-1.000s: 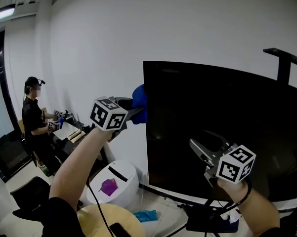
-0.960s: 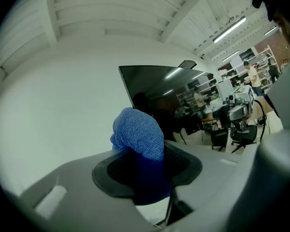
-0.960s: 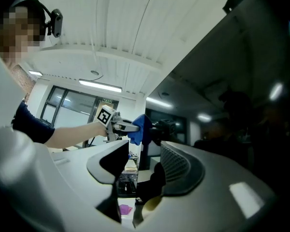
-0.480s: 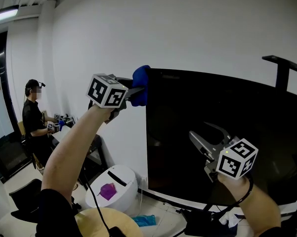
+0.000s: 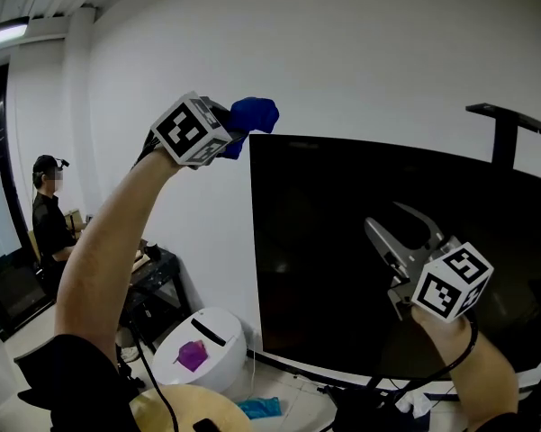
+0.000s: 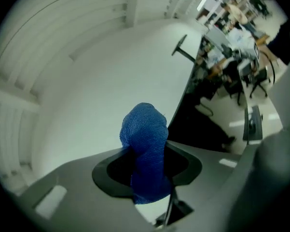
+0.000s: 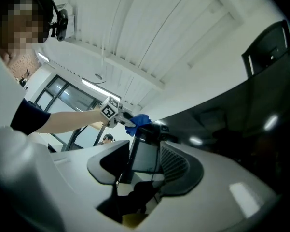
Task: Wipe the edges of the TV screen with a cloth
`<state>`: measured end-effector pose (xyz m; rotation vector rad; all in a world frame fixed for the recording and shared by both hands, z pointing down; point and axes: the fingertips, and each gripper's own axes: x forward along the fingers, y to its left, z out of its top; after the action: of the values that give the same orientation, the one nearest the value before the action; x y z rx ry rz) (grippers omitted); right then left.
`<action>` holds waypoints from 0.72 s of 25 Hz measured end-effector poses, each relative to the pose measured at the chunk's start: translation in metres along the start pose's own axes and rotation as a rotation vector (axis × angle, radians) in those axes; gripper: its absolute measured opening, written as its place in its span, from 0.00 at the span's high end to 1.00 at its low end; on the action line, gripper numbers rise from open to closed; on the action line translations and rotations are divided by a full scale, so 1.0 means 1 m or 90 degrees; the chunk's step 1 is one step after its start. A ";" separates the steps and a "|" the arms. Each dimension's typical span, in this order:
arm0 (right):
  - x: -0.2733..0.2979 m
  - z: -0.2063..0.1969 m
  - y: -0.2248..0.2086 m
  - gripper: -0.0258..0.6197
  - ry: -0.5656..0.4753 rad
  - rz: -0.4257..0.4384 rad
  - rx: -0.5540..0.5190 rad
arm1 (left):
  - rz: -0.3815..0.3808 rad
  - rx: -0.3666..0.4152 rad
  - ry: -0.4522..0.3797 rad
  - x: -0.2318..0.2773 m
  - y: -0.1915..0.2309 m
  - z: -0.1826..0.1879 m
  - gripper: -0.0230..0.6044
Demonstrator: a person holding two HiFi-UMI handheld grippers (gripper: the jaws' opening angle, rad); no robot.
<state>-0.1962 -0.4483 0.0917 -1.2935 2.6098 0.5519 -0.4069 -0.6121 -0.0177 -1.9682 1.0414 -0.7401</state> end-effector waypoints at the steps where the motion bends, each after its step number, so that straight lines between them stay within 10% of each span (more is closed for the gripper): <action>1: -0.005 0.007 -0.004 0.64 -0.009 -0.008 -0.004 | 0.015 0.072 0.039 0.000 0.002 0.005 0.73; 5: -0.024 0.019 -0.015 0.65 -0.029 -0.031 -0.012 | 0.009 0.260 0.143 0.008 -0.012 0.021 0.73; 18: -0.079 0.022 -0.025 0.65 -0.030 -0.013 -0.006 | -0.009 0.341 0.221 0.014 -0.046 0.052 0.74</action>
<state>-0.1286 -0.3955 0.0904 -1.2918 2.5570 0.5856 -0.3414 -0.5887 -0.0050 -1.4178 0.9012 -1.2538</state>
